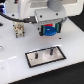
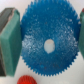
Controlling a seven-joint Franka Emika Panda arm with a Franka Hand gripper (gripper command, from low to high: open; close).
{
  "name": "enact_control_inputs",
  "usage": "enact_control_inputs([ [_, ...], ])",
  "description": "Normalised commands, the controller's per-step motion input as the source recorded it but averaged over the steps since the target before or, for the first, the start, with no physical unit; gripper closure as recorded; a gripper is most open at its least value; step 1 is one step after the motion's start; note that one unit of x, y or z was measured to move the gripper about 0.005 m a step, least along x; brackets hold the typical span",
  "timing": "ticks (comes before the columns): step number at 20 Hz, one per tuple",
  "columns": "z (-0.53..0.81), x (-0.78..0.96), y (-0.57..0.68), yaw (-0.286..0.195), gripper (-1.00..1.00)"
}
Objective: Insert the blue gear onto the right peg, followed by the red gear
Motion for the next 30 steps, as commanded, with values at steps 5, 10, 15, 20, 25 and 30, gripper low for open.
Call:
enact_control_inputs([
  [5,0.42,0.79,-0.12,0.0,1.0],
  [10,0.31,0.77,-0.13,0.0,1.0],
  [15,0.17,0.74,-0.15,0.0,1.0],
  [20,0.05,0.7,-0.12,0.0,1.0],
  [25,-0.06,0.41,-0.08,0.0,1.0],
  [30,0.08,0.07,-0.07,0.0,1.0],
])
